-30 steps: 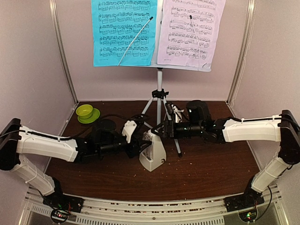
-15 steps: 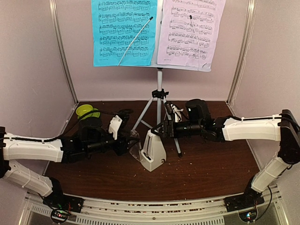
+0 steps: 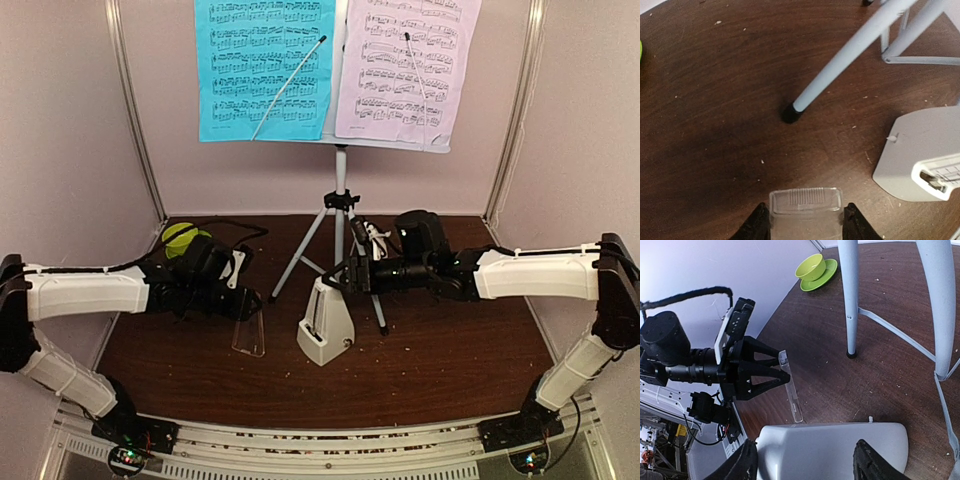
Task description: Set up the instrument practice props
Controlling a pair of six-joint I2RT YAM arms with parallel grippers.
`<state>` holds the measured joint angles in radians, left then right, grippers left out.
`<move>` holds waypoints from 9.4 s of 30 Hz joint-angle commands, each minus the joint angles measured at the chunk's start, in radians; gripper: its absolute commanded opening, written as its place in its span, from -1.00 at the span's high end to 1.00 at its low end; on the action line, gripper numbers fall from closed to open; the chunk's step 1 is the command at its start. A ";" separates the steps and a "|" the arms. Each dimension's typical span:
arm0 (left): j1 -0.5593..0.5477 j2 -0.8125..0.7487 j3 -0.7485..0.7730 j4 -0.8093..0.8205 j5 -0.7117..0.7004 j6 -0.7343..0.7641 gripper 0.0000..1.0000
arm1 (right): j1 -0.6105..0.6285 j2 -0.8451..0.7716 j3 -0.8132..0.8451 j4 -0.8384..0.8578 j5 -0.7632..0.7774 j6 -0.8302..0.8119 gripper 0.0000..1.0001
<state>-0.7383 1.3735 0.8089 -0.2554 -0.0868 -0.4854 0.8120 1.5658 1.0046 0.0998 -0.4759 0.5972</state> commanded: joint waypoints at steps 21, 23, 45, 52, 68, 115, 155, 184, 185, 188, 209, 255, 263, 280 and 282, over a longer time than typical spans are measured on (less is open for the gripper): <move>0.142 0.489 0.438 -0.366 -0.036 -0.093 0.25 | 0.005 0.039 -0.059 -0.199 0.049 -0.030 -0.38; 0.145 0.496 0.439 -0.354 -0.030 -0.086 0.01 | 0.004 0.037 -0.059 -0.196 0.047 -0.028 -0.40; 0.129 -0.077 -0.022 0.221 0.173 0.174 -0.54 | 0.010 -0.015 0.016 -0.150 0.013 0.031 -0.67; 0.013 -0.231 -0.199 0.485 0.208 0.230 -0.53 | 0.022 -0.034 0.070 -0.168 0.007 0.046 -0.73; -0.067 -0.067 -0.120 0.463 0.098 0.238 -0.36 | 0.050 -0.213 -0.034 -0.333 0.158 0.099 -0.47; -0.190 0.078 -0.128 0.502 0.127 0.090 -0.02 | 0.059 -0.058 -0.030 -0.289 0.369 -0.057 0.09; -0.144 0.022 -0.137 0.451 0.067 0.062 0.04 | 0.183 -0.004 -0.109 0.190 0.469 -0.043 -0.57; -0.144 0.038 -0.128 0.441 0.063 0.064 0.07 | 0.182 0.001 -0.119 0.174 0.557 -0.079 0.00; -0.144 0.041 -0.125 0.441 0.064 0.064 0.07 | 0.183 0.000 -0.126 0.179 0.553 -0.079 0.03; -0.144 0.045 -0.122 0.441 0.070 0.065 0.08 | 0.182 -0.009 -0.141 0.185 0.544 -0.076 0.05; -0.144 0.154 -0.120 0.511 0.087 0.057 0.21 | 0.206 -0.037 -0.178 0.227 0.483 -0.088 -0.46; -0.199 0.075 -0.161 0.525 -0.079 -0.029 -0.37 | 0.208 -0.104 -0.153 0.057 0.683 -0.106 -0.76; -0.199 0.050 -0.158 0.501 -0.106 -0.027 -0.38 | 0.202 -0.144 -0.170 -0.026 0.762 -0.098 -0.76; -0.174 -0.027 -0.183 0.441 -0.153 -0.018 -0.43 | 0.138 -0.210 -0.302 -0.179 0.854 -0.014 -0.77; -0.158 -0.060 -0.204 0.442 -0.155 -0.027 -0.45 | 0.132 -0.220 -0.305 -0.197 0.851 -0.009 -0.78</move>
<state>-0.9245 1.3716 0.6449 0.1951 -0.2157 -0.5068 0.9562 1.3605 0.7124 -0.0490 0.3458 0.5583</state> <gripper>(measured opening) 0.717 0.886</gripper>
